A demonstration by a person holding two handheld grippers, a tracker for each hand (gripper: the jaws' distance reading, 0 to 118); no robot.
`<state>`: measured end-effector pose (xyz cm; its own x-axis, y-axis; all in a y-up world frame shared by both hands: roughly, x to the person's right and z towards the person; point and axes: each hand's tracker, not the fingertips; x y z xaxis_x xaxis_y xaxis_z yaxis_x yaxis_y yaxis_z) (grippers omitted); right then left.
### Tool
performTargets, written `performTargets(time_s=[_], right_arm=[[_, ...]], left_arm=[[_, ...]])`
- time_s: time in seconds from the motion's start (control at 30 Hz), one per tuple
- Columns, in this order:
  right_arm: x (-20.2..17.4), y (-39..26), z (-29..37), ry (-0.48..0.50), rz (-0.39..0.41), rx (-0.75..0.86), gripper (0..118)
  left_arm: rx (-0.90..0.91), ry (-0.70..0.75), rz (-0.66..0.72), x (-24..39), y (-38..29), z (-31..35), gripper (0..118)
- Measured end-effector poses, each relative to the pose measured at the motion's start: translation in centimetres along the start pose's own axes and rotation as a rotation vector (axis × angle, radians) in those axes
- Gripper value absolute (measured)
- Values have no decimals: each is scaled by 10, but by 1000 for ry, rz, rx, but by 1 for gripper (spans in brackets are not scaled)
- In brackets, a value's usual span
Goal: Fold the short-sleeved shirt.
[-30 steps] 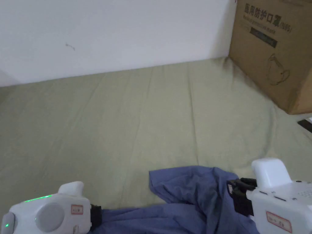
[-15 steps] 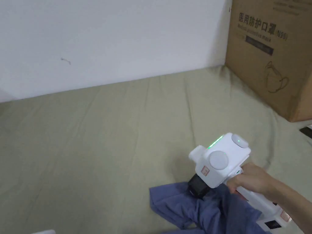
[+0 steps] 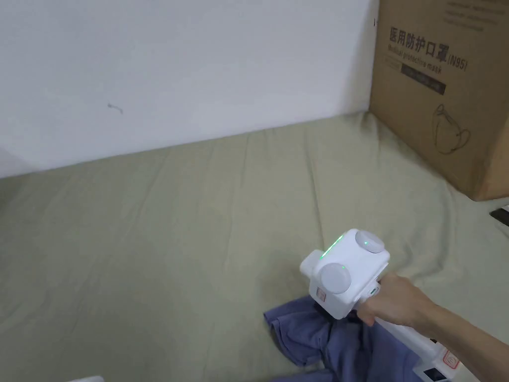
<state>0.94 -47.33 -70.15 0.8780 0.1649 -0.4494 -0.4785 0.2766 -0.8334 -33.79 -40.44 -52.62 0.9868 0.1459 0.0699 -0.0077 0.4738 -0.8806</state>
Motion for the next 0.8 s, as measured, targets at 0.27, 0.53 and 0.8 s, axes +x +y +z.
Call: performTargets(time_s=[0.27, 0.53, 0.8], right_arm=[[63, -18, 107, 96, -228, 178, 0], [114, -77, 260, -25, -313, 426, 0], [125, -126, 342, 56, -420, 574, 0]], left_arm=[[122, 104, -45, -6, 14, 48, 4], [393, 185, -15, -25, 60, 145, 4], [519, 194, -47, -12, 79, 204, 4]])
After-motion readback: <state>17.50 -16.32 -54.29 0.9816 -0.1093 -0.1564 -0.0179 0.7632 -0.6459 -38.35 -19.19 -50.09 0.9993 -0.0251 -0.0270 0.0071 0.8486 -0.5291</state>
